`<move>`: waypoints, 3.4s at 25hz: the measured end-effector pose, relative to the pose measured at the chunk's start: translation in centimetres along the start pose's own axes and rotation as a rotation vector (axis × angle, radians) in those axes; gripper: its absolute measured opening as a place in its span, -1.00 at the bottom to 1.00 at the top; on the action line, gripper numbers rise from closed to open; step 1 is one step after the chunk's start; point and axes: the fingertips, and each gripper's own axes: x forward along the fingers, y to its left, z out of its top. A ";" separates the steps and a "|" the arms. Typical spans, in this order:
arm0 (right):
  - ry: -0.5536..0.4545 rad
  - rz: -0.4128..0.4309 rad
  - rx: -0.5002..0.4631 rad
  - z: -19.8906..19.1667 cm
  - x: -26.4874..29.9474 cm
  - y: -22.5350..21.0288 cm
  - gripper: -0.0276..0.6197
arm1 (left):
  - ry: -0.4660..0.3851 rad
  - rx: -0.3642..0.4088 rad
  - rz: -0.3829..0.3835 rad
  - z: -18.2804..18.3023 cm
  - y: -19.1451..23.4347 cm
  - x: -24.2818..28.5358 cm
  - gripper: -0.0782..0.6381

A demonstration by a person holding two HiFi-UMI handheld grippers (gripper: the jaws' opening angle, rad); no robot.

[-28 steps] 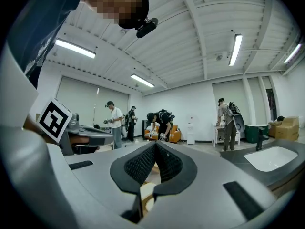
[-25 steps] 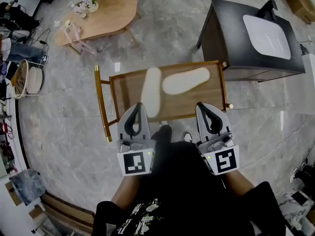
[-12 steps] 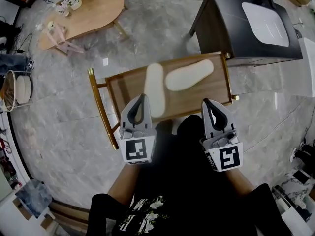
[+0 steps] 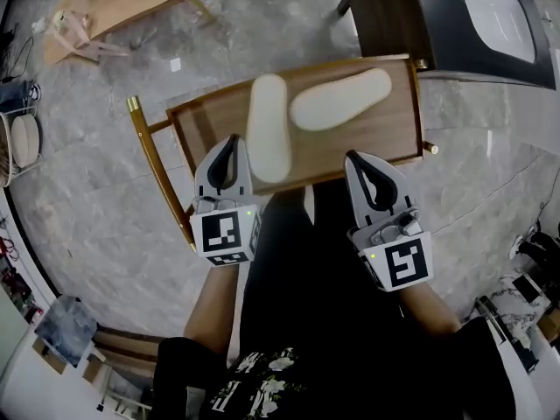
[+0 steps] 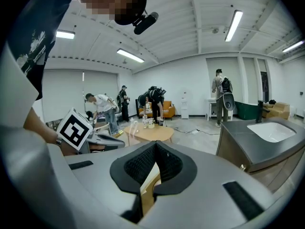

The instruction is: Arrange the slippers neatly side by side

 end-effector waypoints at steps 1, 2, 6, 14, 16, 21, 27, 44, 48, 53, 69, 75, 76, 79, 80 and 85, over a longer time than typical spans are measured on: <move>0.016 0.007 0.006 -0.4 0.3 0.0 -0.93 | 0.022 -0.009 -0.001 -0.8 0.4 0.5 -0.76; 0.035 0.011 0.012 -0.8 0.6 0.0 -0.93 | 0.047 -0.020 -0.004 -1.7 0.8 1.1 -0.76; 0.102 0.023 0.028 -3.0 1.4 -0.2 -0.94 | 0.140 -0.084 -0.051 -5.2 1.4 3.2 -0.76; 0.181 0.063 0.075 -5.8 2.3 0.2 -0.94 | 0.233 -0.286 -0.163 -8.7 1.7 6.6 -0.44; 0.186 0.072 0.083 -6.0 2.5 0.3 -0.94 | 0.283 -0.286 -0.193 -9.5 1.6 7.4 -0.36; 0.202 0.083 0.100 -6.6 2.8 0.4 -0.94 | 0.397 -0.287 -0.300 -10.6 1.1 8.9 -0.27; 0.212 0.087 0.118 -7.3 3.2 0.5 -0.93 | 0.507 -0.311 -0.387 -12.1 1.1 10.1 -0.16; 0.208 0.079 0.124 -7.6 3.5 -0.1 -0.93 | 0.534 -0.315 -0.528 -11.7 -1.2 9.7 -0.63; 0.199 0.082 0.117 -7.3 3.2 0.2 -0.94 | 0.454 -0.292 -0.511 -9.6 -0.9 8.4 -0.66; 0.186 0.083 0.106 -7.0 2.5 0.9 -0.93 | 0.299 0.035 -0.447 -5.3 -1.1 6.9 -0.67; 0.165 0.050 0.084 -7.5 0.7 1.0 -0.93 | 0.100 0.950 -0.571 -7.2 -6.2 5.4 -0.69; 0.184 0.072 0.076 -7.9 1.0 1.4 -0.93 | 0.185 0.861 -0.653 -9.8 -6.1 3.8 -0.66; 0.192 0.076 0.074 -8.1 1.1 1.5 -0.93 | 0.198 0.843 -0.666 -10.2 -6.0 3.6 -0.65; 0.210 0.091 0.067 -8.6 1.7 2.0 -0.93 | 0.228 0.803 -0.692 -11.1 -5.5 3.1 -0.62; 0.215 0.097 0.066 -8.7 1.8 2.2 -0.93 | 0.241 0.795 -0.700 -11.4 -5.4 2.9 -0.61; 0.247 0.136 0.051 -9.4 2.1 3.2 -0.93 | 0.340 0.728 -0.723 -13.8 -5.4 1.7 -0.54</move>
